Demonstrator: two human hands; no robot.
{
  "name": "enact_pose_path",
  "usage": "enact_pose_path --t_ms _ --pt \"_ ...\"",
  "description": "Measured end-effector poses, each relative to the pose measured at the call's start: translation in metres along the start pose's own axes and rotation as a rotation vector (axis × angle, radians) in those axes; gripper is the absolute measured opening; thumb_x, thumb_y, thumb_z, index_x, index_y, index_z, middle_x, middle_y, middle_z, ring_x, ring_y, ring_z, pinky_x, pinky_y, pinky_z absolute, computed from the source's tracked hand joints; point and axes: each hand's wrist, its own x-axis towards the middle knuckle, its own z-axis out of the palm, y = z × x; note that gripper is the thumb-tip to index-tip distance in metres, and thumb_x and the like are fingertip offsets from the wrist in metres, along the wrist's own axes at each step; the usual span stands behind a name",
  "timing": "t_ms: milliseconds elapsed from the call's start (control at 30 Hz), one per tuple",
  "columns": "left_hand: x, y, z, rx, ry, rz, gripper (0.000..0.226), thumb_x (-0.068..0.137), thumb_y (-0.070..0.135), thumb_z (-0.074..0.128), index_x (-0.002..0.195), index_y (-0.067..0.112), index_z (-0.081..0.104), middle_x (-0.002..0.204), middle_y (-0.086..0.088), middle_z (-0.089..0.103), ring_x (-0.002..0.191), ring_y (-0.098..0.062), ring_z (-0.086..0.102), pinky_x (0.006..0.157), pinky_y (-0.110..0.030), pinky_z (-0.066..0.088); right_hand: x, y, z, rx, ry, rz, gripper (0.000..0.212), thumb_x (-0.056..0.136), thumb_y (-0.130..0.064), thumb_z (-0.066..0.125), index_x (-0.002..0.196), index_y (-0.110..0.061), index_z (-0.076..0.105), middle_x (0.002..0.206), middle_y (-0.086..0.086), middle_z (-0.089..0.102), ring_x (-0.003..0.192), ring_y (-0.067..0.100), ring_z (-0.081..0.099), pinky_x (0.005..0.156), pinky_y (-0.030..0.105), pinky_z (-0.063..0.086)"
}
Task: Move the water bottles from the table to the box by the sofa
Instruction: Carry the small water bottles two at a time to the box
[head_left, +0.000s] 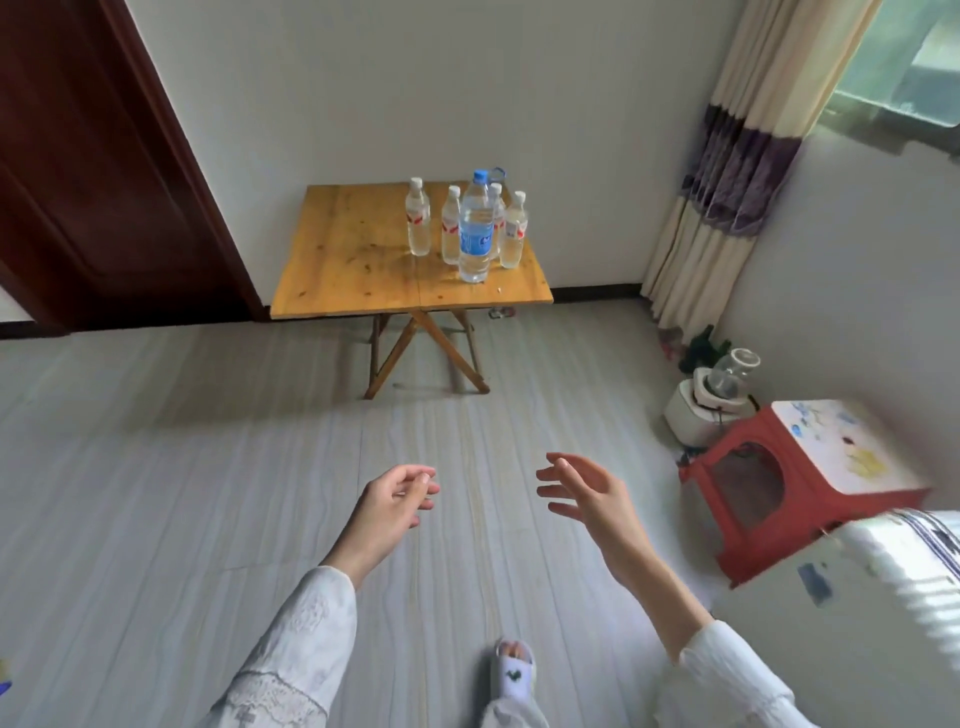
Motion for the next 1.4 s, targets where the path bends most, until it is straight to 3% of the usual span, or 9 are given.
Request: enact_pose_path --t_ms 300,633,833,1167,1400 --pt "0.176 0.067 0.019 -0.013 0.032 -0.006 0.021 0.094 0.024 0.043 0.107 0.018 0.057 0.099 0.002 0.065 0.095 -0.013 0.062 0.083 -0.027 0.050 0.199 -0.071 -0.016 -0.035 -0.062 -0.036 0.021 0.092 -0.023 0.049 0.106 -0.014 0.061 0.091 0.001 0.069 0.084 0.016 0.067 0.078 0.030 0.053" --pt "0.355 0.083 0.002 0.001 0.023 -0.064 0.019 0.094 0.027 0.043 0.107 0.023 0.056 0.102 0.005 0.064 0.096 -0.008 0.061 0.078 -0.021 0.049 0.382 -0.102 0.014 -0.068 -0.095 -0.009 0.019 0.092 -0.023 0.049 0.104 -0.016 0.061 0.090 0.001 0.069 0.084 0.018 0.067 0.079 0.031 0.054" --pt "0.483 0.110 -0.024 -0.026 -0.012 -0.054 0.020 0.095 0.022 0.041 0.105 0.017 0.058 0.100 0.001 0.065 0.094 -0.014 0.062 0.085 -0.031 0.049 0.494 -0.130 0.036 -0.062 0.003 0.008 0.019 0.092 -0.023 0.048 0.103 -0.015 0.062 0.090 0.002 0.069 0.082 0.016 0.066 0.078 0.031 0.053" --pt "0.659 0.187 -0.047 0.055 -0.023 0.136 0.019 0.095 0.015 0.040 0.105 0.015 0.056 0.091 0.005 0.063 0.088 -0.009 0.060 0.076 -0.024 0.047 0.636 -0.176 0.039 -0.046 0.137 -0.005 0.016 0.093 -0.022 0.047 0.098 -0.019 0.062 0.090 0.005 0.069 0.082 0.019 0.065 0.079 0.037 0.052" --pt "0.785 0.221 -0.028 0.151 -0.061 0.254 0.021 0.093 0.017 0.045 0.110 0.022 0.056 0.105 0.004 0.065 0.103 -0.013 0.058 0.093 -0.033 0.046 0.743 -0.180 0.017 -0.147 0.228 -0.002 0.023 0.092 -0.023 0.049 0.108 -0.011 0.062 0.092 0.000 0.067 0.086 0.017 0.063 0.078 0.034 0.052"
